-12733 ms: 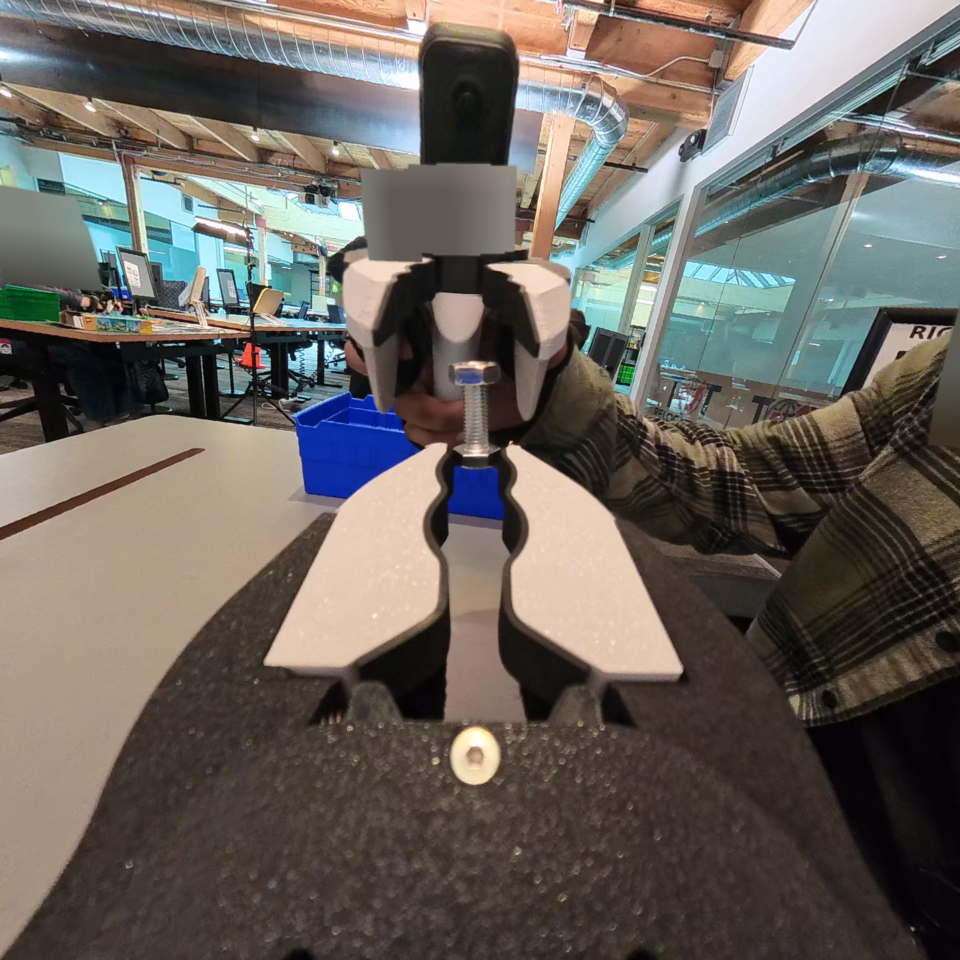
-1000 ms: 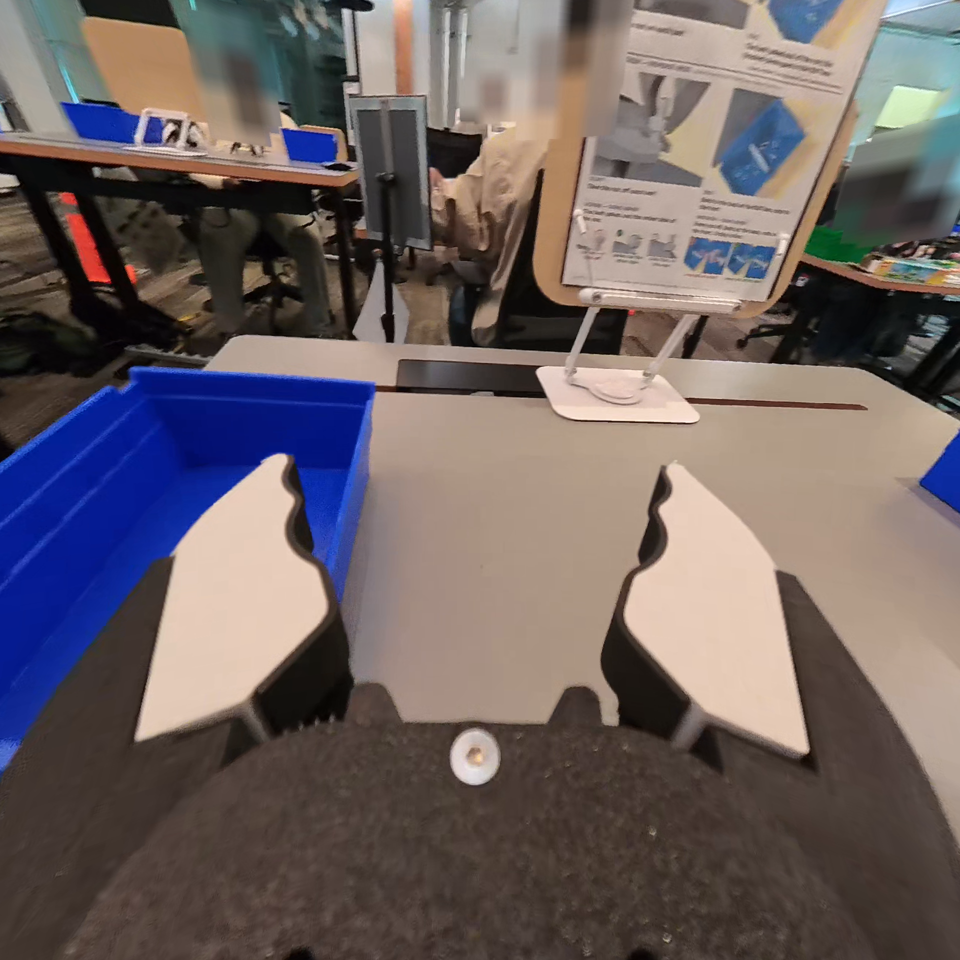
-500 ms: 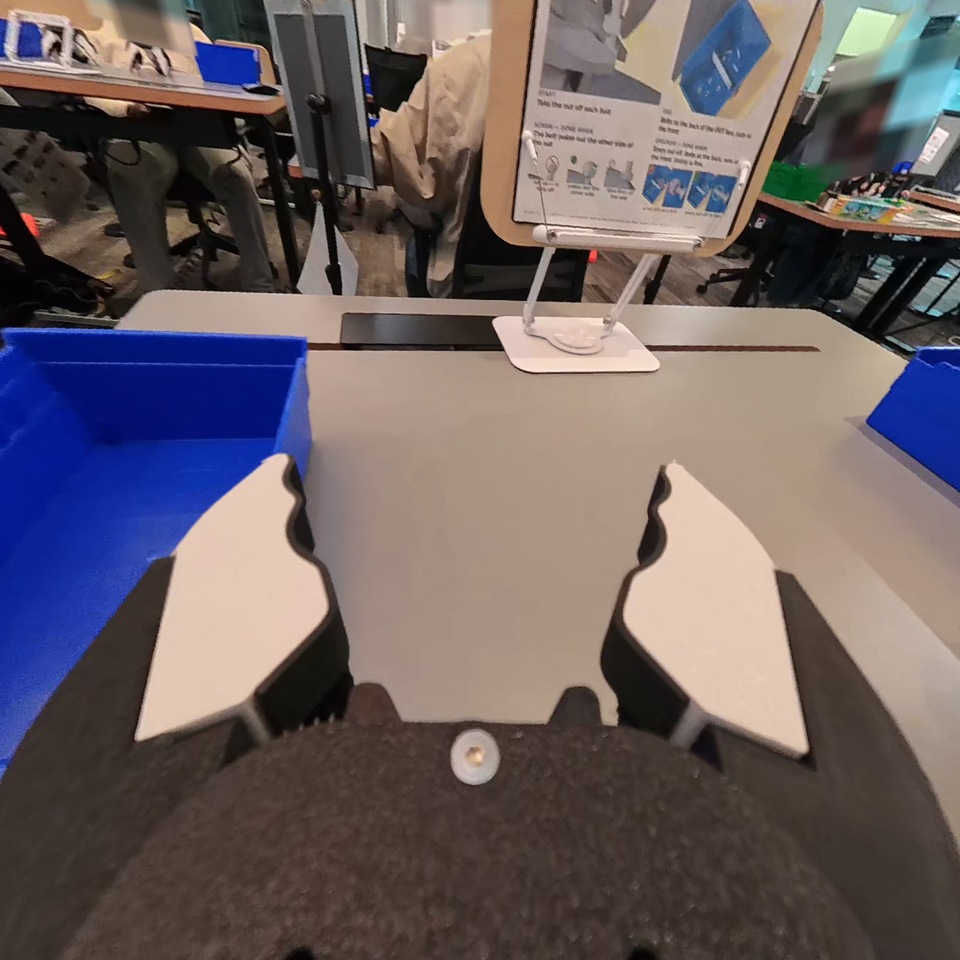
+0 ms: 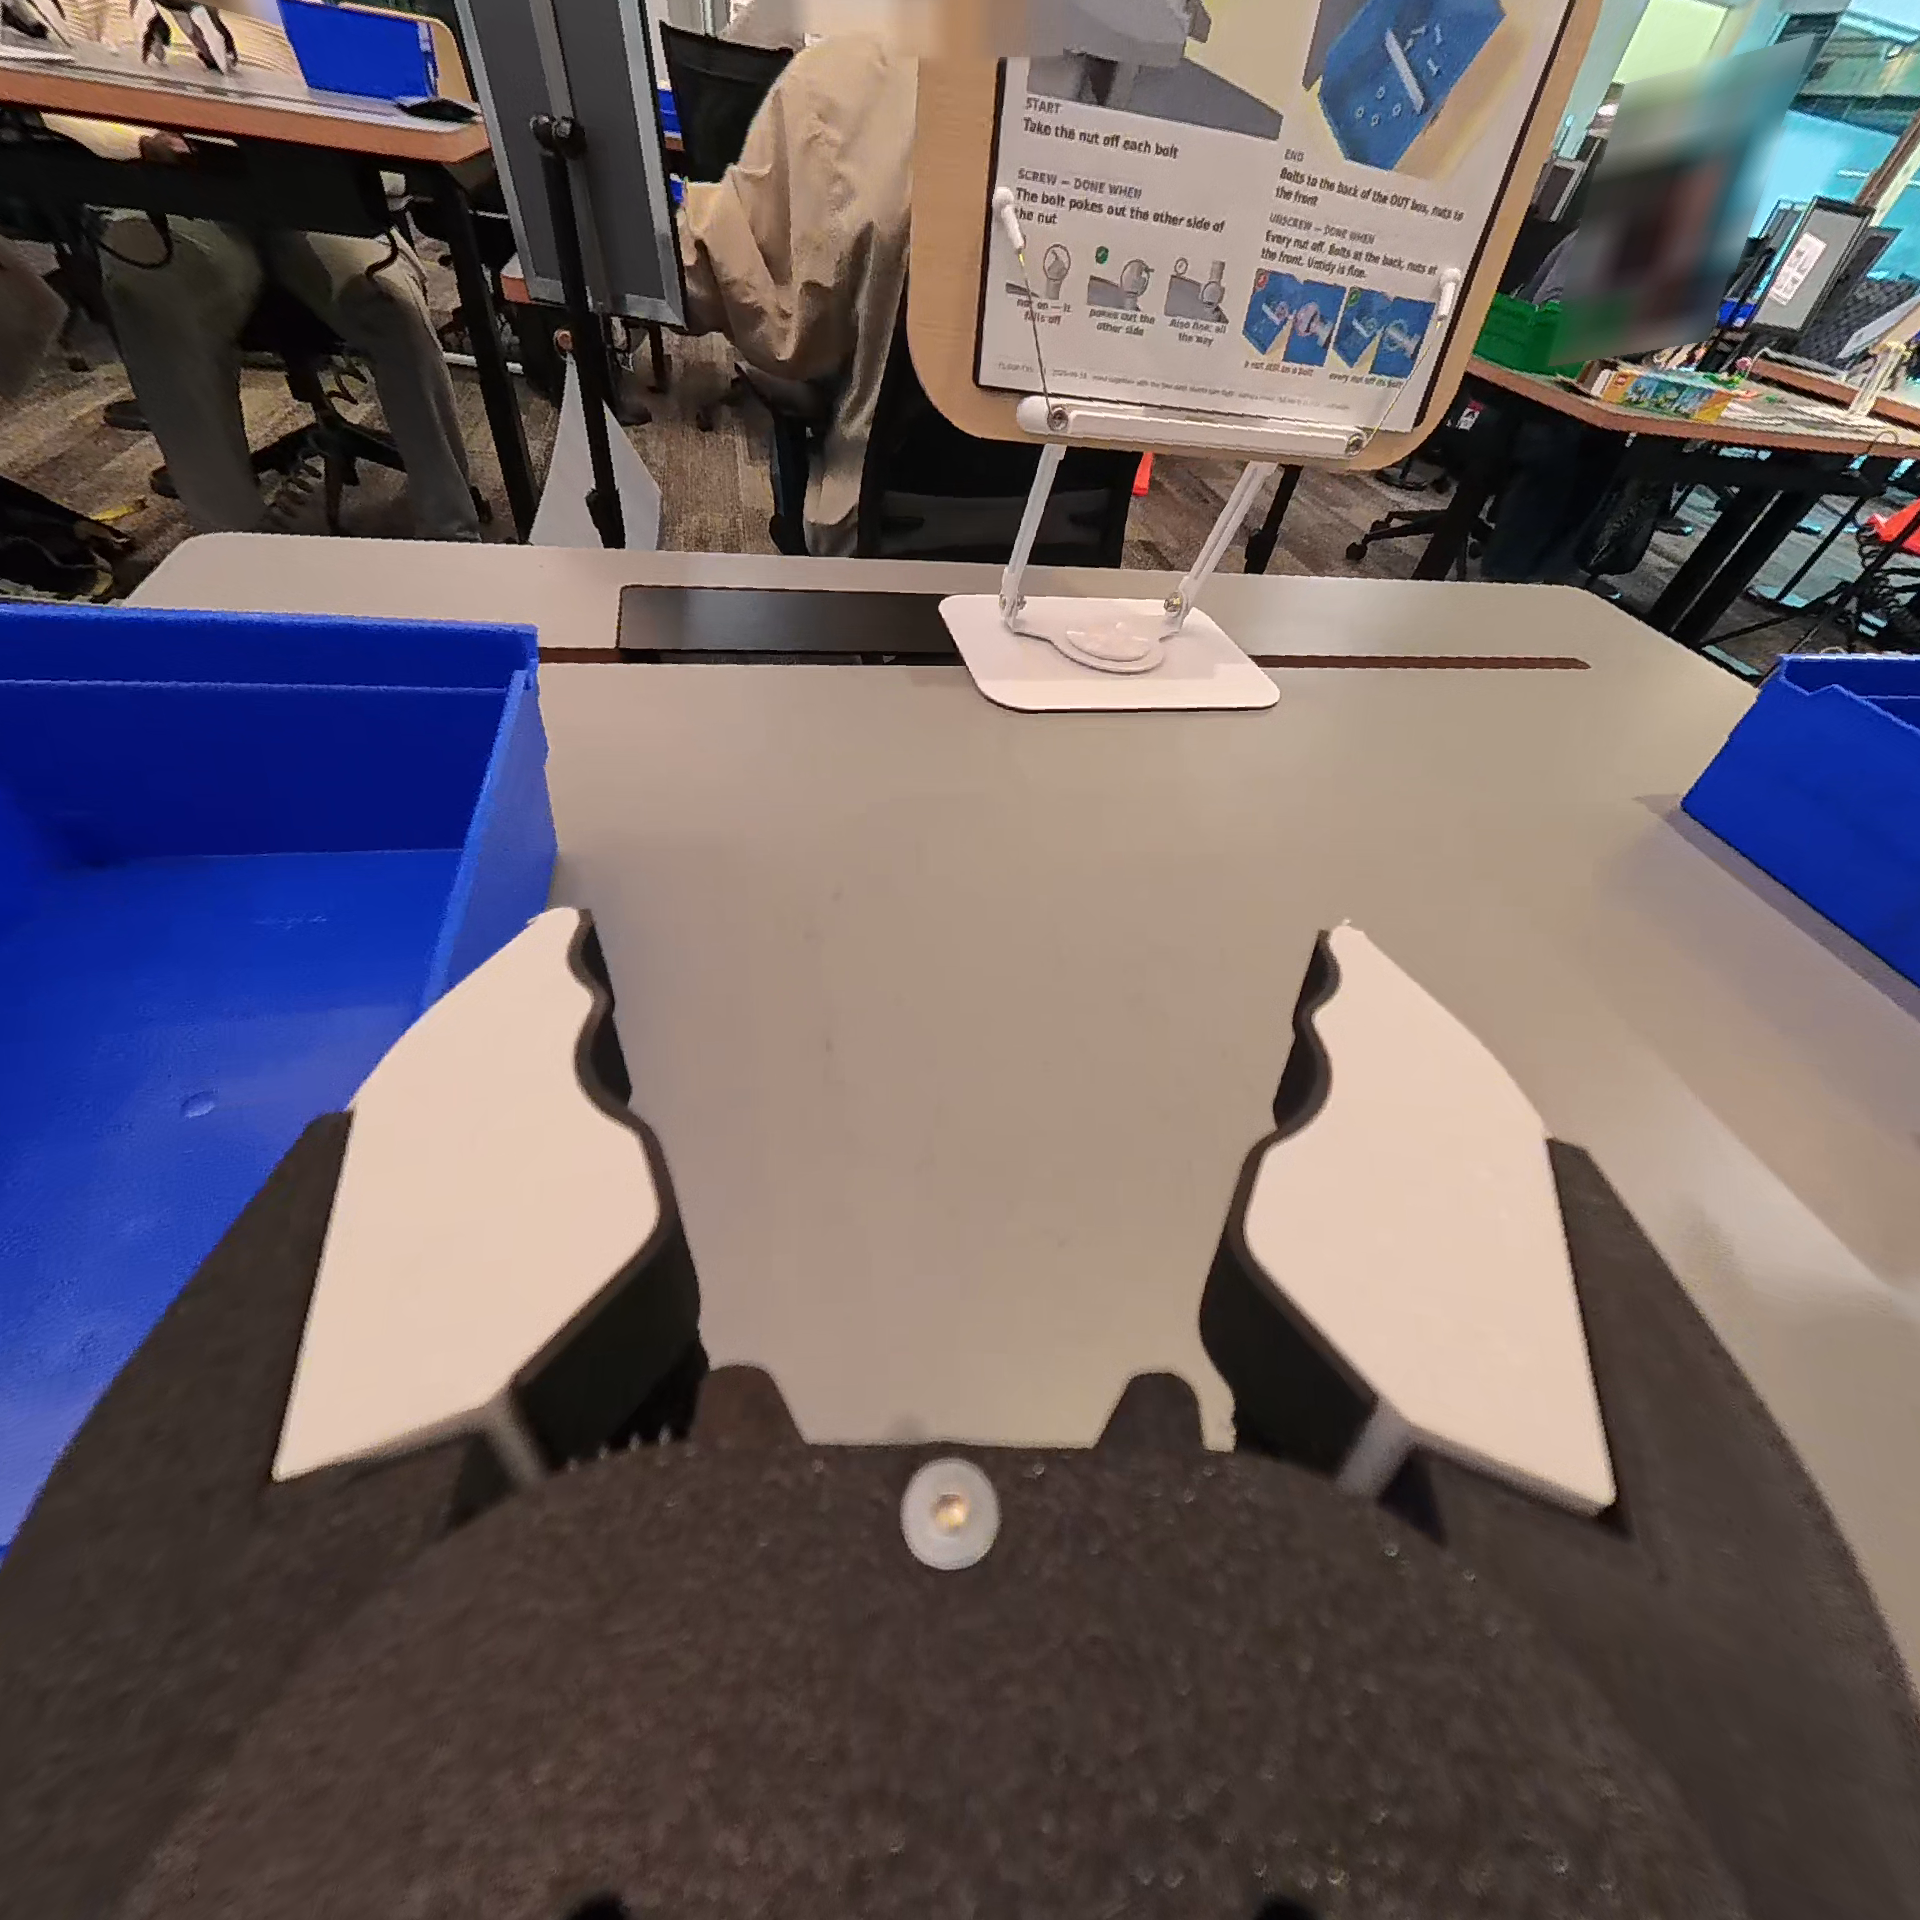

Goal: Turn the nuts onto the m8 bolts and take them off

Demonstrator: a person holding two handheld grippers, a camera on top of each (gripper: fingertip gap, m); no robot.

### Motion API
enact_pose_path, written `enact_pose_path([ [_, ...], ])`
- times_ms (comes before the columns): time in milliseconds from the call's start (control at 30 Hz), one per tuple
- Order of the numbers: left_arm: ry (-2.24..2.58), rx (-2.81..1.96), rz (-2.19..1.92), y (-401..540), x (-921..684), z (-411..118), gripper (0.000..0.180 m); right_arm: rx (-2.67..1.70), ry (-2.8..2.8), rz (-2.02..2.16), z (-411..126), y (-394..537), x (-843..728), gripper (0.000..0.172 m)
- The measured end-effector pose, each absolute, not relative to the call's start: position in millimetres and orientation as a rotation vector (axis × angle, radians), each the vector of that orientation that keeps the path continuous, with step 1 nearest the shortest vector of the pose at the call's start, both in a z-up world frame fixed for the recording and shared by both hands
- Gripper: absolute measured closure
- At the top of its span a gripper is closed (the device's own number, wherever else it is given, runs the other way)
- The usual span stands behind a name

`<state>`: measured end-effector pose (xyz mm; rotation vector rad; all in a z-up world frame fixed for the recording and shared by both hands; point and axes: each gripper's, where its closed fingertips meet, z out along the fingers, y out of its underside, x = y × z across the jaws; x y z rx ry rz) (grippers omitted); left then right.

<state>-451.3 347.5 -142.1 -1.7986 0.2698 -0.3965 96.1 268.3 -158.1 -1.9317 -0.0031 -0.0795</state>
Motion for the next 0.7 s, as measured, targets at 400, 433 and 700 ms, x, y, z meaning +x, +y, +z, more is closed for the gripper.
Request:
enact_pose_path([
  [400, 0.268, -1.796, -0.425, 349.4, -449.4, -147.0, 0.059, -2.219, -0.071, -0.052, -189.4, 287.0, 109.0, 0.076],
  [433, 0.268, -1.797, -0.427, 349.5, -449.4, -147.6, 0.059, -2.248, -0.077, -0.035, -192.2, 289.3, 107.9, 0.084],
  [700, 0.271, -1.802, -0.440, 348.9, -450.7, -152.3, 0.060, -2.531, -0.067, 0.028, -229.9, 299.8, 106.2, 0.112],
])
